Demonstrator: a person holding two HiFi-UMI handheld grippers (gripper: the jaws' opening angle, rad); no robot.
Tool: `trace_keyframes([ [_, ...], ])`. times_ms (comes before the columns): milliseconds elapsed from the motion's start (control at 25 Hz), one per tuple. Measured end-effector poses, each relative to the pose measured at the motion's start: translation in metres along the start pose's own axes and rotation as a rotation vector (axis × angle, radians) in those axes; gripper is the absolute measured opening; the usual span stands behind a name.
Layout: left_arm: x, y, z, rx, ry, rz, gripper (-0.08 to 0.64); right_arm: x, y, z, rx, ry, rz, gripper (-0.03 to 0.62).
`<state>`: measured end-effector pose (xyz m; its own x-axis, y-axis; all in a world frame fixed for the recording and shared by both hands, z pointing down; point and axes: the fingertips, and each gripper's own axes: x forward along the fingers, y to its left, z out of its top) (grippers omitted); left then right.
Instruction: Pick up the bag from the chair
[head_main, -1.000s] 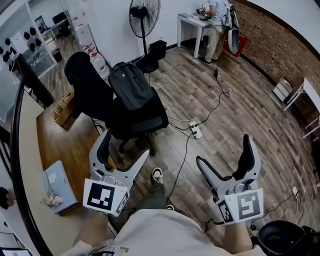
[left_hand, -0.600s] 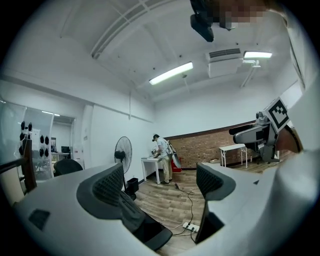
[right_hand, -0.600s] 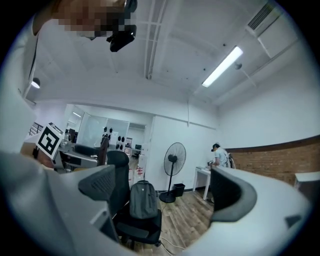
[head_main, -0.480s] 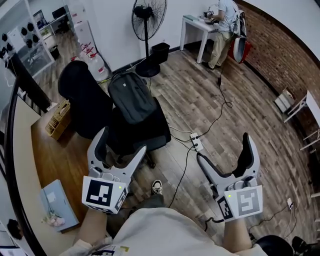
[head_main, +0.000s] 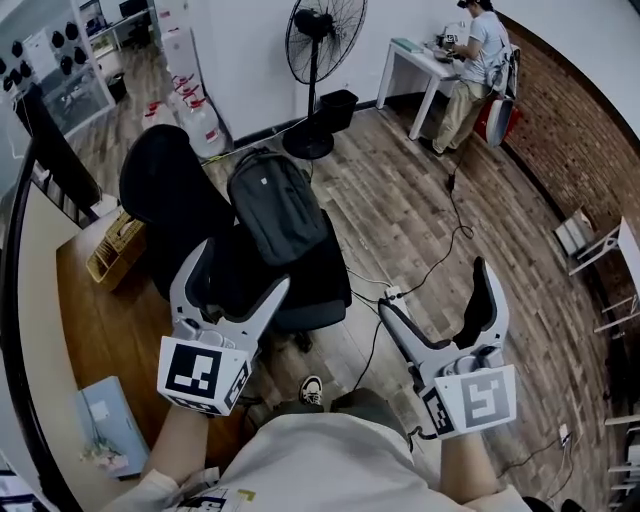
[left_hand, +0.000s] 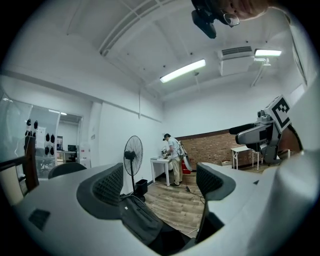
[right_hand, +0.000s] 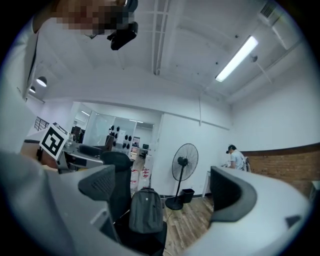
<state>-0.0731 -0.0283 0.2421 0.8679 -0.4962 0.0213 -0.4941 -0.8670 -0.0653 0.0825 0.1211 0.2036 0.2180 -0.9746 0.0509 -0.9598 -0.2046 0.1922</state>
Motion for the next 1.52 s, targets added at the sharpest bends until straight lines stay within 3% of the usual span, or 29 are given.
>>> trace_keyframes([
  [400, 0.035, 0.051, -0.019, -0.005, 0.032, 0.079, 0.436, 0.079, -0.012, -0.024, 0.008, 0.035, 0.061, 0.592],
  [800, 0.109, 0.087, -0.03, -0.001, 0.056, 0.192, 0.436, 0.196, -0.045, -0.04, 0.029, 0.019, 0.202, 0.592],
  [1120, 0.182, 0.12, -0.032, -0.011, 0.115, 0.349, 0.436, 0.304, -0.083, -0.05, 0.034, 0.036, 0.367, 0.592],
  [1320, 0.215, 0.135, -0.027, -0.003, 0.132, 0.478, 0.436, 0.369, -0.096, -0.056, 0.149, 0.051, 0.547, 0.592],
  [1520, 0.236, 0.136, -0.032, -0.013, 0.174, 0.576, 0.436, 0.413, -0.107, -0.061, 0.119, 0.042, 0.649, 0.592],
])
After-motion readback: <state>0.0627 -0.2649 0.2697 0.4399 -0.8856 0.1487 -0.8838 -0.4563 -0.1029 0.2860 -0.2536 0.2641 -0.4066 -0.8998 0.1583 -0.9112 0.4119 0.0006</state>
